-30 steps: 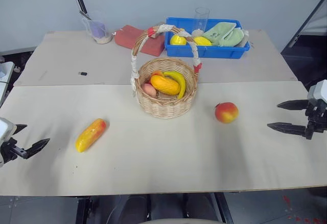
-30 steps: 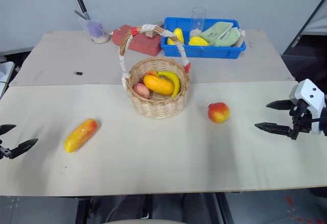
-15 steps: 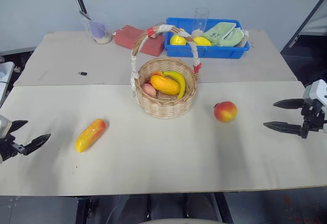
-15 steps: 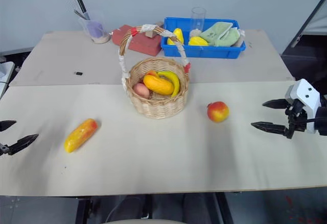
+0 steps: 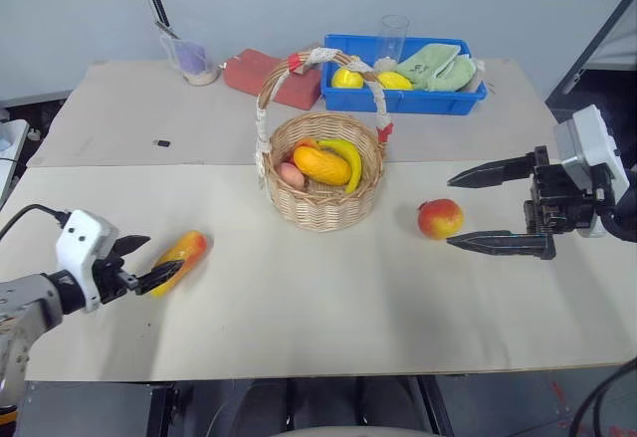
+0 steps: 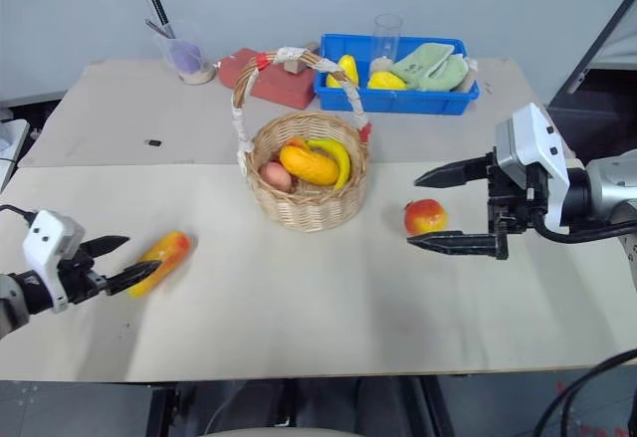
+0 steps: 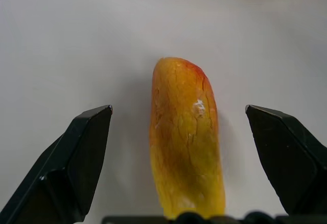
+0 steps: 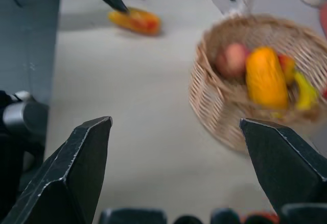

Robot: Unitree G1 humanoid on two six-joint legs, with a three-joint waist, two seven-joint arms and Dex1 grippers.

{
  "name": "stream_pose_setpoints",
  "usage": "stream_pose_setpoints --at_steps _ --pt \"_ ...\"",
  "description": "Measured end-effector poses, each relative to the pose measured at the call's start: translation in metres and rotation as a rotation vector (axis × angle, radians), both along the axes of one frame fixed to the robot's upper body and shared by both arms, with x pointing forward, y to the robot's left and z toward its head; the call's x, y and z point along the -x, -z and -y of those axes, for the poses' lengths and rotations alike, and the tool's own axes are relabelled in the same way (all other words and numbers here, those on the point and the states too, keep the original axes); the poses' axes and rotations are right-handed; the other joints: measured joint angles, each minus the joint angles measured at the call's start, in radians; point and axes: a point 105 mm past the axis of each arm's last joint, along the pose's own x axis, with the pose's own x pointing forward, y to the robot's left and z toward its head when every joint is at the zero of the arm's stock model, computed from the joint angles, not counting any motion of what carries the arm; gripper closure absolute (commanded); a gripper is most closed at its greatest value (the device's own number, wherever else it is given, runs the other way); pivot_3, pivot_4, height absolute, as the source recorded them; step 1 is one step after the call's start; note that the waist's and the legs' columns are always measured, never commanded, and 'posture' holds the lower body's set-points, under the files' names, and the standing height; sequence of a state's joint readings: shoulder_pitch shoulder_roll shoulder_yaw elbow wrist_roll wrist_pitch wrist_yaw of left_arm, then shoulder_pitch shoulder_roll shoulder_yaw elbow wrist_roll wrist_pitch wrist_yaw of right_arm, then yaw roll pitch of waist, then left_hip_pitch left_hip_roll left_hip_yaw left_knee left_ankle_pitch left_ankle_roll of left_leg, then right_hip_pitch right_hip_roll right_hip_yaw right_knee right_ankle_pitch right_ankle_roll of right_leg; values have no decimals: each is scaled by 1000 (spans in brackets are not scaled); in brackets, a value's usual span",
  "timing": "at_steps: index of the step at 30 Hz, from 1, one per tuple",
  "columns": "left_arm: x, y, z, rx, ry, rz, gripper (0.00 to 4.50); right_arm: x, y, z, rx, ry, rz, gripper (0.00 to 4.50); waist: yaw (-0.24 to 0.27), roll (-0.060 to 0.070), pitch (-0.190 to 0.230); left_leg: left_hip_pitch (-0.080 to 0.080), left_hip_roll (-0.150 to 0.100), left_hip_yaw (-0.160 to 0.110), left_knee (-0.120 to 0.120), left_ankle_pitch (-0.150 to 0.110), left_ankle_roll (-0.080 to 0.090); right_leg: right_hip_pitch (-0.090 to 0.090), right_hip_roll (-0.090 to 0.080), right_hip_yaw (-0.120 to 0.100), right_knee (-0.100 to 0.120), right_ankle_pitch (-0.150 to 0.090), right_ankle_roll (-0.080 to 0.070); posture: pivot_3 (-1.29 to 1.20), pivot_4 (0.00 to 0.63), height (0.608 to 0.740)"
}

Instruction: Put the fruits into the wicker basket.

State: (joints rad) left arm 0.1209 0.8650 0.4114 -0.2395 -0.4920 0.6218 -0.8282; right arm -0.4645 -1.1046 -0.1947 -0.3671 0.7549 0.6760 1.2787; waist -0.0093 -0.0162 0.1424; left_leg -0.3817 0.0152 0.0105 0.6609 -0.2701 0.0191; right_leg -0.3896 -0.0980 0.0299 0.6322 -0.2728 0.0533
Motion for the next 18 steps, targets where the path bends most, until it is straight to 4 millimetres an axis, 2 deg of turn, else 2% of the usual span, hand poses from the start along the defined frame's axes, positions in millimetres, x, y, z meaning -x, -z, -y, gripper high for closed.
stream_pose_setpoints --at_steps 5,8,11,15,16,18 --pt "-12 22 1 -32 -23 -40 0 5 -13 -21 -39 -102 14 89 -2 0 0 -1 0 0 0 0 0 -1 0 0 0 0 0 0 150 740" --pt "-16 32 2 -50 -31 -50 0 4 -14 -28 -51 -123 17 89 -2 -1 0 -1 0 0 0 0 0 -1 0 0 0 0 0 0 150 740" --pt "-17 34 4 -56 -31 -46 876 3 -12 -30 -52 -131 7 0 -1 -1 0 -2 0 0 0 0 0 -1 0 0 0 0 0 0 150 740" --pt "-19 34 6 -62 -25 -21 2681 3 -11 -30 -54 -131 3 0 1 -1 0 -2 0 0 0 0 0 -1 -1 0 0 0 0 0 150 740" --pt "-18 34 6 -61 -22 -19 2899 3 -11 -30 -54 -131 3 0 0 -1 0 -2 0 0 0 0 0 -2 -1 0 0 0 0 0 150 740" --pt "-17 34 7 -60 -9 -18 2908 3 -11 -30 -54 -129 3 0 -1 -1 0 -2 0 -1 0 0 0 -2 -1 0 0 0 0 0 150 740"
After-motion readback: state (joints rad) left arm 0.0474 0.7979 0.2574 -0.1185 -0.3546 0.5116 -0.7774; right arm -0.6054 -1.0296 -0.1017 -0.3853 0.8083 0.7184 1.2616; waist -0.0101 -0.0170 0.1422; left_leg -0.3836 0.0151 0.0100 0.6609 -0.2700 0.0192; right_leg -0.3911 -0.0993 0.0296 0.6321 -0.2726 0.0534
